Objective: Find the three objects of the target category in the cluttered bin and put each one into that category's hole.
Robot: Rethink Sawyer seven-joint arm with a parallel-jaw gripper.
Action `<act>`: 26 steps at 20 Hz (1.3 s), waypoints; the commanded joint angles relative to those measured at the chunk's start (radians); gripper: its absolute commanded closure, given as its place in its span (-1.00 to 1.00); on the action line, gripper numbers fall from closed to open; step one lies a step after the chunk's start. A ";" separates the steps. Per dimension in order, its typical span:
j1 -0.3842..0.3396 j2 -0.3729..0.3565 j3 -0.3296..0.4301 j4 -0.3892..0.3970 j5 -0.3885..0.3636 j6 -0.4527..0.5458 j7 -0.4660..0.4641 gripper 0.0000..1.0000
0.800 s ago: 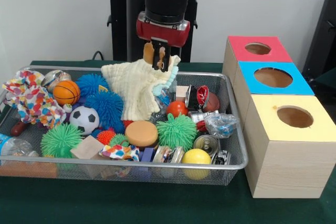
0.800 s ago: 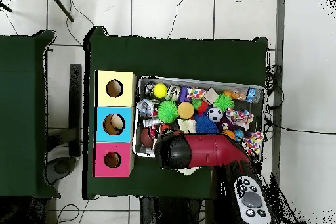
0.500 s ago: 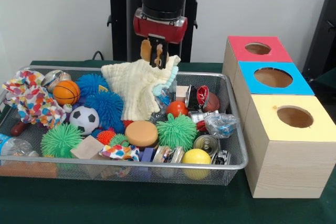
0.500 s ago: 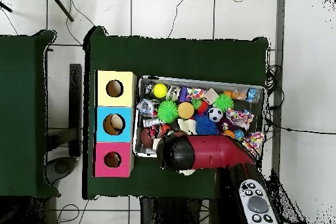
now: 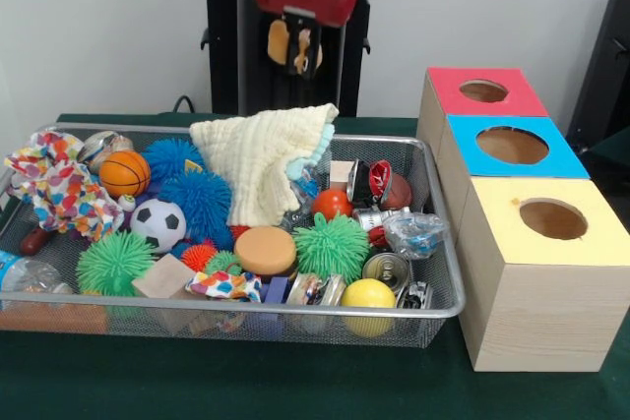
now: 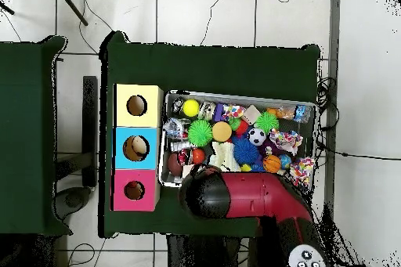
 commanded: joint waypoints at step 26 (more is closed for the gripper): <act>0.394 -0.051 -0.042 0.238 0.083 -0.194 0.222 1.00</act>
